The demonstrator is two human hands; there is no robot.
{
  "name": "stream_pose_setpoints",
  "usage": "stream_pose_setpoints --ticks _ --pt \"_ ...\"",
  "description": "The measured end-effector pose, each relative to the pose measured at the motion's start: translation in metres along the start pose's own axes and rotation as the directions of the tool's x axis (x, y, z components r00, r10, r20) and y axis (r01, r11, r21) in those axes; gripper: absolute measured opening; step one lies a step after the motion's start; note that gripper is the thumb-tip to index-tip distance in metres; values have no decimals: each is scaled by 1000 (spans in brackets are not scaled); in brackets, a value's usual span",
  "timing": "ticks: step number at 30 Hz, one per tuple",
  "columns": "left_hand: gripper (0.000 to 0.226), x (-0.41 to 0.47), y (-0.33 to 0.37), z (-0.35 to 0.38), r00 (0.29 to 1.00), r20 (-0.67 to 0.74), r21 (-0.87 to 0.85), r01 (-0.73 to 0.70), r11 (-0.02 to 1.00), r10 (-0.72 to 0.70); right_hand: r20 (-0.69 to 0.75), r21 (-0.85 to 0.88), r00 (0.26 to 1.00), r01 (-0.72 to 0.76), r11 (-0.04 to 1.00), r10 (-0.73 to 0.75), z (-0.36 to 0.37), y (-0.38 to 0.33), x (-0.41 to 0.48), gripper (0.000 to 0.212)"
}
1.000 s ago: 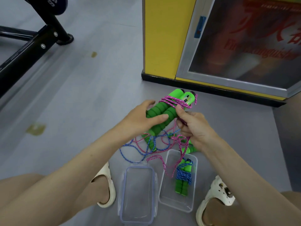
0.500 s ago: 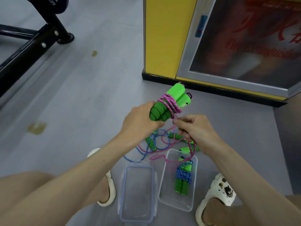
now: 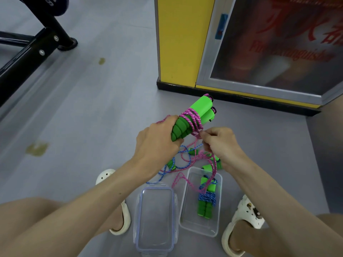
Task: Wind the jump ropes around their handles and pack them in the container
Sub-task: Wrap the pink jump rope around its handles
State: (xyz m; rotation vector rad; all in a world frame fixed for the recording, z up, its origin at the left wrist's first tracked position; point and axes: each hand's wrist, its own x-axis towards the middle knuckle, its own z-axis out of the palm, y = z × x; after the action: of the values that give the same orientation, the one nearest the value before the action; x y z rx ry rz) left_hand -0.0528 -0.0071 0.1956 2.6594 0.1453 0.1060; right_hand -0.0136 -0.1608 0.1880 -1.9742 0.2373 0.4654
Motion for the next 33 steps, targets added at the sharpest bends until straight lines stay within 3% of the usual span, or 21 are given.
stream_pose_setpoints --ticks 2,4,9,15,20,27,33 --pt "43 0 0 1 1000 -15 38 -25 999 25 23 191 998 -66 979 63 2 -2 -3 23" --pt "42 0 2 1 999 -31 76 -35 996 38 47 267 996 -81 960 71 4 -4 -6 20" --pt "41 -4 3 1 992 -88 221 -66 973 88 215 187 972 -141 972 100 4 -9 -10 10" --pt "50 -3 -6 0 989 -91 349 -78 934 116 305 64 932 -227 972 198 13 -5 -10 20" --pt "63 1 -8 1 983 -86 429 -110 896 162 231 177 962 -187 966 144 11 -8 -5 33" --pt "75 -1 -7 5 974 -73 493 -151 857 213 349 266 930 -220 939 119 7 -12 -7 24" --pt "72 -3 -8 8 958 -117 541 -161 826 263 325 322 943 -178 930 68 9 -10 -6 51"
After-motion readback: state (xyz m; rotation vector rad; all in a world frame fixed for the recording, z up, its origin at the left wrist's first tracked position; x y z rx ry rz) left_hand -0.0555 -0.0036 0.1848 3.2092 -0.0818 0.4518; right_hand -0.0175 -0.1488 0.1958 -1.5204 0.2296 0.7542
